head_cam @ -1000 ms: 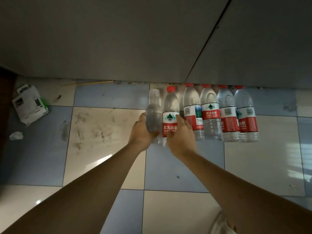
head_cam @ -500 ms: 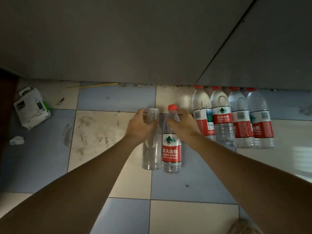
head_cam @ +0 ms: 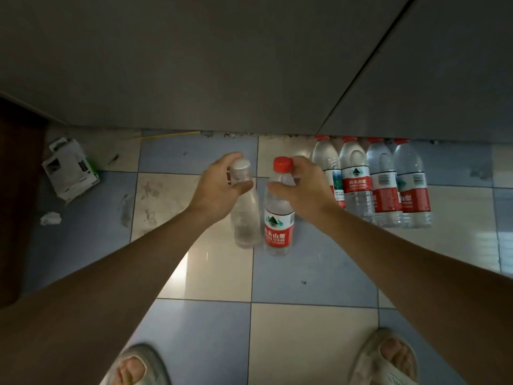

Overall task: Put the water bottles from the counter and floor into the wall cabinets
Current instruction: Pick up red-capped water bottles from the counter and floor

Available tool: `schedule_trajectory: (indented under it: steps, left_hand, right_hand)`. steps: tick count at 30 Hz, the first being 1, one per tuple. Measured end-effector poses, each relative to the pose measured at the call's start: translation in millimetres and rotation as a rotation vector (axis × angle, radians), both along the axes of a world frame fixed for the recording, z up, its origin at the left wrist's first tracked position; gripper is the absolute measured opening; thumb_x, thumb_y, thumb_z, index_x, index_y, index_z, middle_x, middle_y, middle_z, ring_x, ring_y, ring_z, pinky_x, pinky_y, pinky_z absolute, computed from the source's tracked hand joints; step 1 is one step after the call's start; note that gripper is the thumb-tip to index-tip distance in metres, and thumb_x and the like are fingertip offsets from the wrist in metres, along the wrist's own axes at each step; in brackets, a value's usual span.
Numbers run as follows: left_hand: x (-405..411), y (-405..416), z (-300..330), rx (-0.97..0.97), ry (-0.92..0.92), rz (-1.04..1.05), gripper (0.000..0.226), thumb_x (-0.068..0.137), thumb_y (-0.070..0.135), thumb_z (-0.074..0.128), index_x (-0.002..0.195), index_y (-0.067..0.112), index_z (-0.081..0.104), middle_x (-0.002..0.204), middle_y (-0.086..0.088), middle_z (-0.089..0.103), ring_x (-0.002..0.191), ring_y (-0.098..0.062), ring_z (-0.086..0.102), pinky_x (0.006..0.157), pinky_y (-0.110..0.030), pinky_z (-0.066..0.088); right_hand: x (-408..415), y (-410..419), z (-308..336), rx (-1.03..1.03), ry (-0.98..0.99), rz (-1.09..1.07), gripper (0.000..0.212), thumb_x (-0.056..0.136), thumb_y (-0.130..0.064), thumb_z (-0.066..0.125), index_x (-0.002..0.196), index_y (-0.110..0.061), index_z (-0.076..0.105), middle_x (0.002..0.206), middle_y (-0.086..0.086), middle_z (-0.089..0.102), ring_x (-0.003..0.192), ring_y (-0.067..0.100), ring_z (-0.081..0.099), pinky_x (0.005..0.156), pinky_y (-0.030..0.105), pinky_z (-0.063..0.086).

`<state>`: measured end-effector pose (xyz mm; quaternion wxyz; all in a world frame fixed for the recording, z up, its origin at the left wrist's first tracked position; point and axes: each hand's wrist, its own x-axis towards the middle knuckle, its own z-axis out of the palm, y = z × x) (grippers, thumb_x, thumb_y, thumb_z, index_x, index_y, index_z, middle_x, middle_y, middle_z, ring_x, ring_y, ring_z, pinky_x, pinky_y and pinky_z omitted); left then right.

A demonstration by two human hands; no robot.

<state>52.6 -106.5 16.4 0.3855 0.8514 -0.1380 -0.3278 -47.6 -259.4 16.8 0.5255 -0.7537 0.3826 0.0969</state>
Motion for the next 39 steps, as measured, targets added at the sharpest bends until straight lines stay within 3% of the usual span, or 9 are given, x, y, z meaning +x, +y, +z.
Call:
schedule_trajectory:
  steps: [5,9,12,18,22,28,32,35,39]
  left_hand:
    - [-3,16,41,-0.081,-0.209,0.007,0.049,0.081,0.009,0.08,0.124,0.019,0.058,0.12,0.001,0.056,0.107,-0.018,0.056,0.094,-0.033,0.051]
    - [-11,22,45,-0.064,-0.369,-0.044,0.049,0.08,0.009,0.081,0.121,0.018,0.057,0.115,0.009,0.05,0.1,-0.009,0.05,0.083,-0.005,0.037]
    - [-21,29,35,-0.032,-0.411,-0.034,0.048,0.078,0.006,0.082,0.118,0.017,0.058,0.112,0.009,0.047,0.094,-0.003,0.044,0.076,0.003,0.033]
    - [-42,50,19,0.017,-0.443,-0.027,0.047,0.078,0.006,0.082,0.118,0.011,0.058,0.117,-0.004,0.055,0.098,-0.013,0.049,0.085,-0.022,0.042]
    - [-44,52,16,0.013,-0.422,-0.011,0.049,0.079,0.008,0.082,0.12,0.014,0.056,0.118,-0.004,0.055,0.1,-0.014,0.05,0.085,-0.024,0.042]
    - [-47,54,2,0.016,-0.162,0.114,0.073,0.075,0.021,0.088,0.133,0.024,0.044,0.128,0.001,0.053,0.116,-0.02,0.053,0.102,-0.039,0.049]
    - [-54,55,-20,-0.025,-0.043,0.252,0.082,0.071,0.016,0.09,0.136,0.026,0.041,0.132,0.003,0.053,0.121,-0.019,0.051,0.11,-0.044,0.045]
    - [-58,50,-35,-0.109,-0.02,0.351,0.08,0.07,0.009,0.089,0.128,0.034,0.039,0.122,0.012,0.052,0.11,-0.011,0.054,0.106,-0.035,0.046]
    - [-63,42,-50,-0.148,-0.047,0.396,0.078,0.071,0.008,0.088,0.127,0.033,0.04,0.122,0.009,0.055,0.114,-0.013,0.052,0.1,-0.025,0.047]
  right_hand:
    - [-14,10,37,-0.246,-0.142,0.075,0.049,0.08,-0.026,0.082,0.122,-0.022,0.057,0.117,-0.008,0.05,0.105,0.013,0.052,0.088,0.021,0.041]
    - [-17,17,42,-0.366,-0.209,0.128,0.042,0.079,-0.018,0.082,0.115,-0.018,0.061,0.119,-0.003,0.053,0.107,0.018,0.051,0.089,0.022,0.039]
    - [-18,25,39,-0.455,-0.235,0.184,0.042,0.08,-0.017,0.081,0.117,-0.014,0.062,0.12,0.004,0.055,0.109,0.023,0.051,0.09,0.027,0.041]
    - [-15,35,31,-0.418,-0.263,0.223,0.05,0.082,-0.018,0.081,0.126,-0.015,0.057,0.128,0.004,0.054,0.119,0.025,0.049,0.103,0.039,0.045]
    - [-17,32,27,-0.333,-0.27,0.154,0.062,0.082,-0.023,0.082,0.135,-0.02,0.049,0.133,0.0,0.051,0.125,0.021,0.048,0.107,0.038,0.044]
    - [-17,24,2,-0.155,-0.146,0.037,0.092,0.075,-0.04,0.086,0.148,-0.029,0.031,0.148,-0.005,0.045,0.136,0.02,0.043,0.111,0.048,0.043]
    - [-16,20,-28,-0.067,-0.085,0.027,0.102,0.071,-0.03,0.09,0.152,-0.026,0.028,0.151,-0.003,0.042,0.14,0.021,0.04,0.113,0.05,0.039]
    - [-15,20,-51,-0.023,-0.122,0.03,0.097,0.071,-0.023,0.09,0.149,-0.027,0.033,0.143,-0.007,0.05,0.132,0.015,0.048,0.109,0.039,0.044]
    - [-13,26,-70,-0.02,-0.203,-0.005,0.078,0.072,-0.027,0.089,0.138,-0.029,0.047,0.121,-0.014,0.063,0.109,0.004,0.06,0.086,0.015,0.047]
